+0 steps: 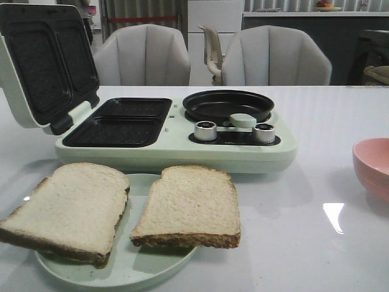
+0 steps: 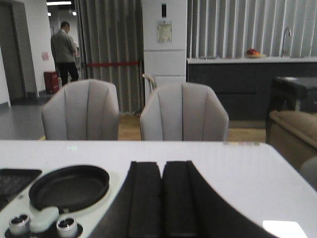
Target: Make breakfast with bread and shrimp
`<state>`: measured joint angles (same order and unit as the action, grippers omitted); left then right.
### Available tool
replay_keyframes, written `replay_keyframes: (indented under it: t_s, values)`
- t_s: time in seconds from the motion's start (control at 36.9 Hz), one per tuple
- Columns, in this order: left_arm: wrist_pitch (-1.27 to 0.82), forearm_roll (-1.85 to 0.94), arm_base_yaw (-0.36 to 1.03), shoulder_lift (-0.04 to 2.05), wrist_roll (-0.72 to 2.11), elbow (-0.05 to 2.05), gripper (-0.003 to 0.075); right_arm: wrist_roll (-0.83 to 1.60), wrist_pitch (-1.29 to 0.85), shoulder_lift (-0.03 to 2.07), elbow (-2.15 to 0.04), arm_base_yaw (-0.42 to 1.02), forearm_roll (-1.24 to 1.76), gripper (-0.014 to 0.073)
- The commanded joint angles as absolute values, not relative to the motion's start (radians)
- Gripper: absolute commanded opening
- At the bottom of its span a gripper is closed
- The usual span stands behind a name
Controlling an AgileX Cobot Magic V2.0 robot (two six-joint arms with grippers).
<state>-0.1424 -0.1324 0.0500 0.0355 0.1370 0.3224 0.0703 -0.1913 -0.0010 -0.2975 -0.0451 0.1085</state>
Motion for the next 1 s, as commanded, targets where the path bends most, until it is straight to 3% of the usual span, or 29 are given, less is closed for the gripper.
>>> replay_keyframes:
  t_s: [0.0, 0.24, 0.57, 0.81, 0.9, 0.98]
  values:
    - [-0.174, -0.141, 0.057, 0.128, 0.126, 0.489, 0.0101, 0.074, -0.191, 0.082, -0.459, -0.054, 0.109, 0.0045]
    - [-0.399, -0.141, 0.057, 0.333, 0.126, 0.709, 0.0101, 0.074, -0.394, 0.295, -0.662, -0.054, 0.109, 0.0045]
    - [-0.57, -0.141, 0.057, 0.49, 0.126, 0.707, 0.0101, 0.074, -0.545, 0.496, -0.645, -0.054, 0.109, 0.0045]
    - [-0.57, -0.141, 0.057, 0.576, 0.126, 0.707, 0.0102, 0.074, -0.563, 0.608, -0.611, -0.054, 0.109, 0.0048]
    - [-0.57, -0.141, 0.057, 0.598, 0.126, 0.707, 0.0117, 0.074, -0.566, 0.637, -0.61, -0.054, 0.109, 0.0105]
    - [-0.572, -0.141, 0.057, 0.619, 0.126, 0.707, 0.0214, 0.074, -0.563, 0.659, -0.61, -0.054, 0.109, 0.0226]
